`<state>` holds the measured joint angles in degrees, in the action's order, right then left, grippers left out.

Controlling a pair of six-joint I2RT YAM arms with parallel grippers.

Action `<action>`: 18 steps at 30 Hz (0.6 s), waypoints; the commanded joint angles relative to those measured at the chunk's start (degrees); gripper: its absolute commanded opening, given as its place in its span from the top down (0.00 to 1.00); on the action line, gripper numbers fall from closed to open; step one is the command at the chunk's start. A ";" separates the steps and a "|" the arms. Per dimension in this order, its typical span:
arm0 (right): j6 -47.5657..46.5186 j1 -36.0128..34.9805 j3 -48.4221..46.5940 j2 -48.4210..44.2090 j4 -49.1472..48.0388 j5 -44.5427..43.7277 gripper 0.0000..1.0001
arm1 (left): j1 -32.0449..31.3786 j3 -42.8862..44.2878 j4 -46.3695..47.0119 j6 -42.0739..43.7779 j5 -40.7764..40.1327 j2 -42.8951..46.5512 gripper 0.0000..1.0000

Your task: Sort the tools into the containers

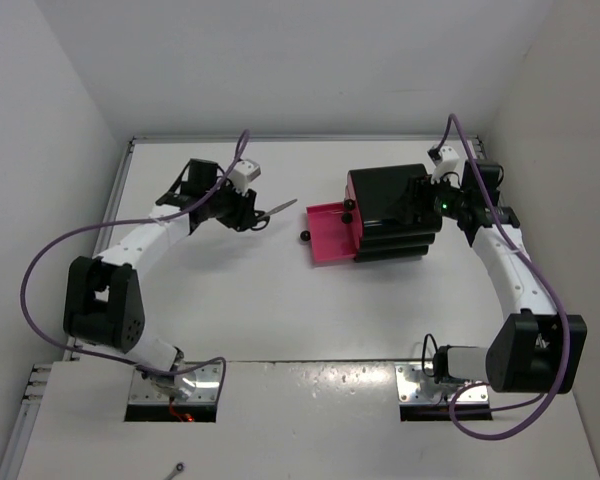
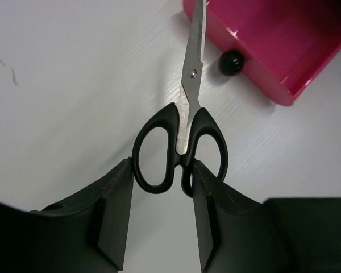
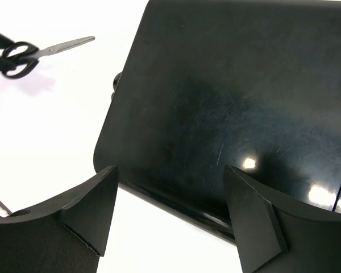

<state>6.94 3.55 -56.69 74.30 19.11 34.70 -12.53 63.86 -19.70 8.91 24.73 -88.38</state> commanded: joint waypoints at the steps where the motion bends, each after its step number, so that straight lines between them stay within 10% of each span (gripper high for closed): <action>1: 0.79 -0.39 2.02 -0.04 4.88 -0.60 0.25 | -1.70 -0.93 2.21 -6.26 -0.21 4.09 1.00; 18: 1.32 -0.39 2.02 -1.18 4.88 -0.60 0.25 | -19.71 0.56 4.06 -20.60 -14.52 1.64 1.00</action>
<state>7.38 3.55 -56.21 73.47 19.46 34.70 -30.06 63.11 -18.24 -7.09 17.45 -85.54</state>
